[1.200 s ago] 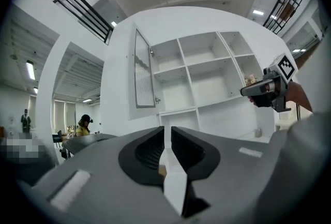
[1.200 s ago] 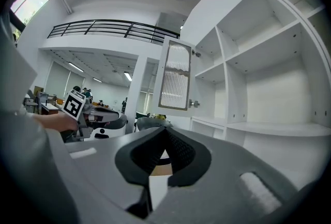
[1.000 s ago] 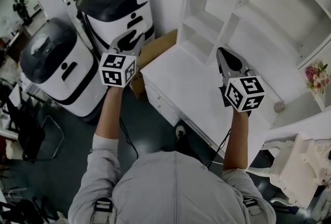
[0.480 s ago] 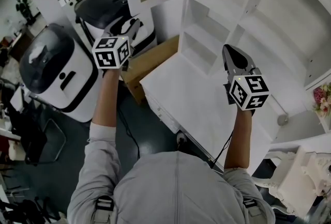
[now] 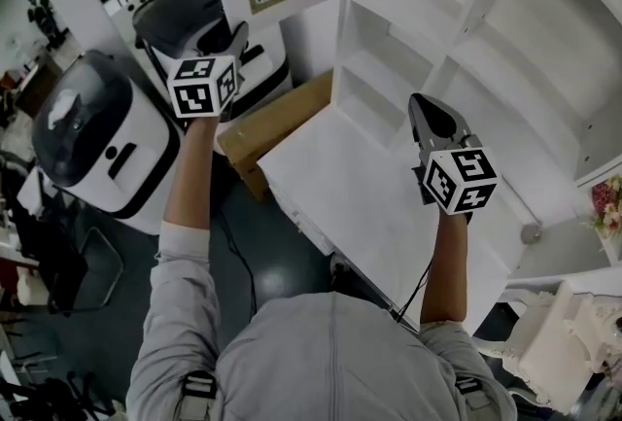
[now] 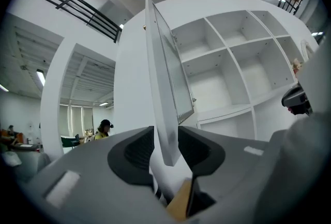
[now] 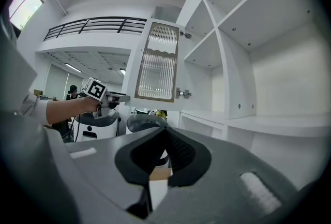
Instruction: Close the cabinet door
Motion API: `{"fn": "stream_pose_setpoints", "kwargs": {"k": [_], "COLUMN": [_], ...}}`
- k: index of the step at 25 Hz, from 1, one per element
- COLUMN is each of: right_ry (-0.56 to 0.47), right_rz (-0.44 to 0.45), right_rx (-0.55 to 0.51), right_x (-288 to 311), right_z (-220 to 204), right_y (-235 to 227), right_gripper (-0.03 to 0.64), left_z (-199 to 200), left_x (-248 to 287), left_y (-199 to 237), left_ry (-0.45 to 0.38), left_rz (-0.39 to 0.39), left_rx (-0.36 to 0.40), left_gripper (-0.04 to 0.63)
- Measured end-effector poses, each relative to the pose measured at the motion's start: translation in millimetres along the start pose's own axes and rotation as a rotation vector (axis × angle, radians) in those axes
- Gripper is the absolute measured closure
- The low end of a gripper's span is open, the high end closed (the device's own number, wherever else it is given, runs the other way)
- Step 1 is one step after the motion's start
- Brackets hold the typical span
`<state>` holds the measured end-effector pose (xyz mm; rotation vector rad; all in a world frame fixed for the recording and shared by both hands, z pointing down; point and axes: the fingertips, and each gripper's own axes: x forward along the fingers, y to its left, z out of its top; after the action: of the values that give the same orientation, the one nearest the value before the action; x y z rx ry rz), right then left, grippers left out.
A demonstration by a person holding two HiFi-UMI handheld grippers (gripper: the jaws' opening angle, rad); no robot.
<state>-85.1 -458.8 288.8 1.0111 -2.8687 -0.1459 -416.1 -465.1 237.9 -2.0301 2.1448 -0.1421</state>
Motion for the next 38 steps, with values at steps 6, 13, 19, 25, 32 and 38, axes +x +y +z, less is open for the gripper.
{"fn": "stream_pose_setpoints", "kwargs": {"k": [6,13,19,25,32,38], "right_ry": [-0.006,-0.015,-0.007,-0.005,-0.021,-0.013], "right_rz": [0.006,-0.022,-0.074,-0.125,-0.17,-0.178], "right_rx": [0.013,0.024,0.015,0.021,0.037,0.04], "right_x": [-7.1,-34.2,-63.2,-82.7,-98.8,-101.5], "right_z": [-0.8,-2.3,-4.4,-2.5,4.5,-0.2], "right_y": [1.1,1.9,-1.8,-8.0,-20.0,-22.0], "right_gripper": [0.615,0.615,0.615,0.615,0.615,0.615], "left_z": [-7.7,-5.3,0.0,4.5,14.5,19.2], "left_x": [5.1,-5.0,-13.2,-24.3,-32.5,-35.1], "left_y": [-2.7,-12.0,-29.1,-53.8,-88.1,-116.0], "left_ry": [0.015,-0.004,-0.032,-0.047,-0.078,-0.115], "left_rz": [-0.006,-0.001,-0.004,-0.04,-0.104,-0.152], "left_rx": [-0.014,-0.087,-0.136,-0.151,-0.184,-0.214], "left_gripper": [0.474,0.494,0.508,0.52,0.529,0.518]}}
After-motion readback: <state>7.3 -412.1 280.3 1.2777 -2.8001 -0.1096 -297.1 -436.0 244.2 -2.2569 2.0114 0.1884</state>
